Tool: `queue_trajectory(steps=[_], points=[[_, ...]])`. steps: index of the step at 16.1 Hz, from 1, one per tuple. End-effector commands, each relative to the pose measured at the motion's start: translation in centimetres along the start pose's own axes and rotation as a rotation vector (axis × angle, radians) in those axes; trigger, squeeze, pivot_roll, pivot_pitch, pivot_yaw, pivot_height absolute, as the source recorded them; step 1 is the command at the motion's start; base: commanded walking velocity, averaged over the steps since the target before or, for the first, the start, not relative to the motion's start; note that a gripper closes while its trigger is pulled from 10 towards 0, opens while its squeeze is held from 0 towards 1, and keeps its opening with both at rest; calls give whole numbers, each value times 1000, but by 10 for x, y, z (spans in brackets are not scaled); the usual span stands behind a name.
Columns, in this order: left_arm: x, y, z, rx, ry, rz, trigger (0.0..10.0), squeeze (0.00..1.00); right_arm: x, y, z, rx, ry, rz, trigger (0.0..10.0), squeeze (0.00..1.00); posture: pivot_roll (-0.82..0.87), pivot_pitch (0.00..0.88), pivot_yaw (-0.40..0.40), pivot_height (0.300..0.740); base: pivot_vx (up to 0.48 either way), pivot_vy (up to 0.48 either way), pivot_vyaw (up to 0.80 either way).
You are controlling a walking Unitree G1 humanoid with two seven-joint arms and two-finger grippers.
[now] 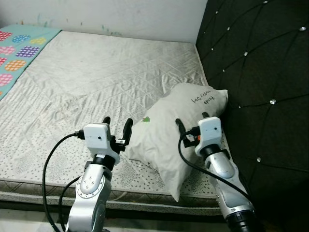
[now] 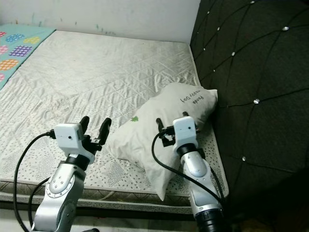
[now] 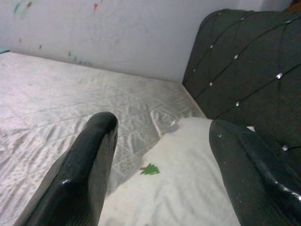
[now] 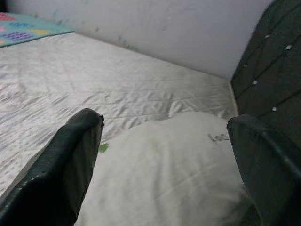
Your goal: Clean up the room
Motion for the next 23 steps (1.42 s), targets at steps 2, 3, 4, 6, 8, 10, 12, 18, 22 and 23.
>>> queue_trajectory(steps=[2, 3, 4, 6, 8, 10, 12, 18, 22, 23], points=[[9, -2, 1, -15, 10, 9, 10000, 0, 6, -8, 0, -29, 17, 40, 10000, 0, -12, 126, -86, 740, 0, 0, 0], [13, -2, 3, -16, 19, 15, 10000, 0, 8, -8, 1, -31, 26, 36, 10000, 0, -10, 136, -89, 740, 0, 0, 0], [18, -2, 7, -21, 33, 22, 10000, 0, 10, -7, 2, -42, 32, 33, 10000, 0, -7, 152, -91, 740, 0, 0, 0], [23, -2, 13, -27, 55, 30, 10000, 0, 12, -10, 1, -74, 35, 54, 10000, 0, -4, 166, -94, 740, 0, 0, 0], [27, -1, 13, -27, 58, 35, 10000, 0, 13, -12, 0, -79, 39, 69, 10000, 0, 1, 180, -97, 740, 0, 0, 0], [28, -2, 12, -24, 56, 41, 10000, 0, 14, -12, 1, -75, 45, 72, 10000, 0, -1, 193, -97, 730, 0, 0, 0], [26, -1, 10, -20, 53, 44, 10000, 0, 15, -12, 1, -80, 43, 76, 10000, 0, -1, 193, -97, 700, 0, 0, 0], [21, 0, 7, -17, 38, 40, 10000, 0, 14, -10, 1, -81, 52, 72, 10000, 0, -8, 183, -94, 631, 0, 0, 0], [20, 1, 7, -14, 41, 31, 10000, 0, 13, -10, 2, -77, 57, 69, 10000, 0, -7, 177, -96, 626, 0, 0, 0], [20, 1, 7, -15, 41, 31, 10000, 0, 13, -9, 2, -76, 58, 69, 10000, 0, -7, 177, -96, 626, 0, 0, 0]])
Point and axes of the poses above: a point about 5 cm out from each wrist's last joint towards the gripper, its own x axis pointing back from the gripper into the wrist, its own y axis along the axis of the wrist's last joint, z = x × y, the point moved 2 cm from there along -x, pointing out of the wrist towards the gripper, and after that the axes turned 9 degrees about x, right-handed, at the moved point
